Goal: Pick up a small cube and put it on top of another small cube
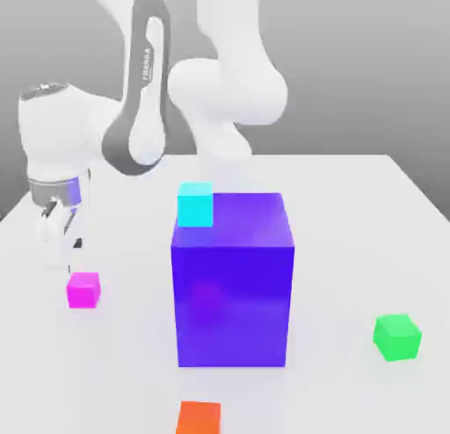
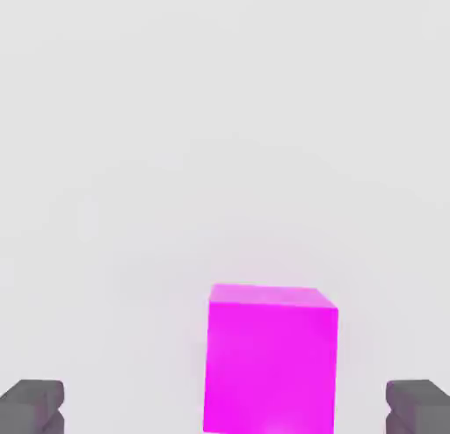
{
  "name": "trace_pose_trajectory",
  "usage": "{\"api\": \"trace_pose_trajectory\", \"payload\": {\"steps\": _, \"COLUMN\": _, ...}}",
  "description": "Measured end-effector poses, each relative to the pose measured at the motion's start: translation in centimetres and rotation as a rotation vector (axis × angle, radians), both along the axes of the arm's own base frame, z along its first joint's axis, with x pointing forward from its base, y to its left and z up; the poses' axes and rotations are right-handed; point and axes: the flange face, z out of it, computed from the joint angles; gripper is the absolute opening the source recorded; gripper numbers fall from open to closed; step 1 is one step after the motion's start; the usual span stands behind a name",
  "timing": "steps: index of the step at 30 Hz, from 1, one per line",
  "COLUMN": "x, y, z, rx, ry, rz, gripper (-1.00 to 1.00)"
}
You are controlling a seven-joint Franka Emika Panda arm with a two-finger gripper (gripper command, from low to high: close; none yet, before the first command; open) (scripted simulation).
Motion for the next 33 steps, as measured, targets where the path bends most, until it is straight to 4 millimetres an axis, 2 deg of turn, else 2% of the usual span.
{"api": "trace_pose_trajectory", "payload": {"steps": 5, "x": -0.3, "y": 0.0, "z": -4.2, "rx": 0.001, "ry": 0.004, "rz": -0.008, "gripper": 0.0}}
{"api": "trace_pose_trajectory", "payload": {"steps": 6, "x": -0.3, "y": 0.1, "z": -4.8, "rx": 0.001, "ry": 0.004, "rz": -0.008, "gripper": -1.0}}
{"api": "trace_pose_trajectory", "payload": {"steps": 13, "x": -0.3, "y": 0.1, "z": -4.8, "rx": 0.001, "ry": 0.003, "rz": -0.008, "gripper": -1.0}}
{"api": "trace_pose_trajectory", "payload": {"steps": 20, "x": -0.3, "y": 0.0, "z": 0.5, "rx": 0.002, "ry": 0.002, "rz": -0.011, "gripper": -1.0}}
{"api": "trace_pose_trajectory", "payload": {"steps": 22, "x": 0.4, "y": -0.7, "z": 1.5, "rx": -0.009, "ry": -0.001, "rz": 0.016, "gripper": -1.0}}
{"api": "trace_pose_trajectory", "payload": {"steps": 23, "x": 1.7, "y": -1.0, "z": 1.7, "rx": -0.018, "ry": -0.004, "rz": 0.06, "gripper": -1.0}}
{"api": "trace_pose_trajectory", "payload": {"steps": 25, "x": 6.1, "y": 0.0, "z": 2.1, "rx": -0.039, "ry": -0.014, "rz": 0.214, "gripper": -1.0}}
{"api": "trace_pose_trajectory", "payload": {"steps": 29, "x": 13.1, "y": 0.6, "z": 2.6, "rx": -0.078, "ry": -0.044, "rz": 0.435, "gripper": -1.0}}
{"api": "trace_pose_trajectory", "payload": {"steps": 32, "x": 18.5, "y": 2.1, "z": 2.9, "rx": -0.105, "ry": -0.076, "rz": 0.604, "gripper": -1.0}}
{"api": "trace_pose_trajectory", "payload": {"steps": 33, "x": 20.4, "y": 3.7, "z": 3.1, "rx": -0.107, "ry": -0.088, "rz": 0.646, "gripper": -1.0}}
